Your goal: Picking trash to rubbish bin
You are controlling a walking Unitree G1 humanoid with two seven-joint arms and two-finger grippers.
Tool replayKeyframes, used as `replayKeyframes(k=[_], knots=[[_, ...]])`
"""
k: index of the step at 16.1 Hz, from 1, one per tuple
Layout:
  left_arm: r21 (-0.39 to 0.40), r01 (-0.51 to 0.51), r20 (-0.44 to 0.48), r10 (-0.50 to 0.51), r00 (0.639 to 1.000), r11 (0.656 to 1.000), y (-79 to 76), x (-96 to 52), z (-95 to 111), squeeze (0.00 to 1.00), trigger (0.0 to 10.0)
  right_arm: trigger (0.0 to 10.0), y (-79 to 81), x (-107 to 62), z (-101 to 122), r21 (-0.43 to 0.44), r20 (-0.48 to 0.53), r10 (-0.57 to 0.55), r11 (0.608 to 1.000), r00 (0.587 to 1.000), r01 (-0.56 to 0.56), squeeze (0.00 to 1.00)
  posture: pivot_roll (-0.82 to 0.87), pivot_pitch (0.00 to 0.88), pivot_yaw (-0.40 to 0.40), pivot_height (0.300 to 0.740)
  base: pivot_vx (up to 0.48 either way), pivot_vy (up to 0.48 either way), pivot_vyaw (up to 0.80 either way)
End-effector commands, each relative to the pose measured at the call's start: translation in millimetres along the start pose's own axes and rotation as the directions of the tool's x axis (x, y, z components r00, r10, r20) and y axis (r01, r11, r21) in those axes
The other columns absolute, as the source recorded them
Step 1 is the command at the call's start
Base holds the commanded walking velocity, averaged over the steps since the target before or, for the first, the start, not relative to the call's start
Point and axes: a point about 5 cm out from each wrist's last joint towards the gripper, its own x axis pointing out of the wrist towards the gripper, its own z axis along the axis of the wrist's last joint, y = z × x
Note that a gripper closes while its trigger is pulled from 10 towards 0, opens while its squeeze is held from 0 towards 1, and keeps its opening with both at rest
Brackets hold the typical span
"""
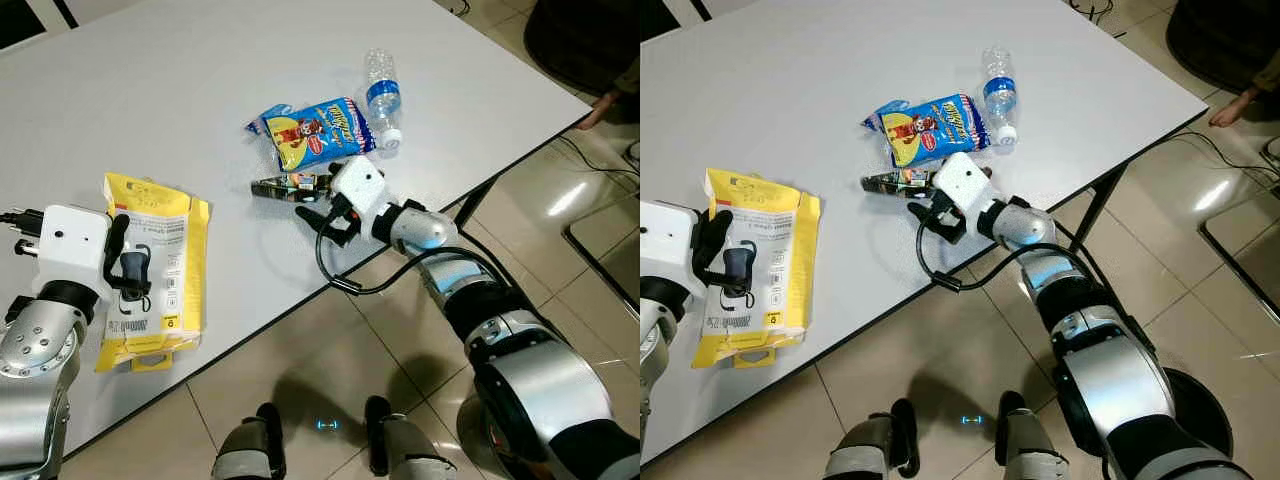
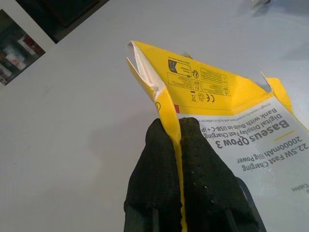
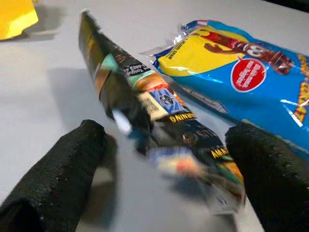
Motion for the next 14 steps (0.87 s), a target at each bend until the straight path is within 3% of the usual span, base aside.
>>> replayKeyframes(k=[1,13,14], knots=[[0.001,-0.008,-0.033,0.008,0.999,1.000,3.1,-3.4,-5,0.00,1.4,0.0,10.3,-4.0,-19,0.049,-0.075,0.052,0.998,0.996,-0.048,0.00,0.09,0.322,0.056,0.740,0.000,0.000,0.00],[-0.002,-0.006,-0.027,0.006,1.000,1.000,2.4,0.9,-4,0.00,1.3,0.0,5.2,-7.0,-22,0.063,-0.069,0.017,0.998,0.997,-0.013,0.00,0.09,0.306,0.063,0.740,0.000,0.000,0.00],[-0.005,-0.005,-0.023,0.005,1.000,1.000,1.3,3.0,-3,0.00,1.5,0.0,-4.2,-8.7,-18,0.060,-0.056,-0.033,0.998,0.998,0.037,0.00,0.08,0.296,0.061,0.740,0.000,0.000,0.00]])
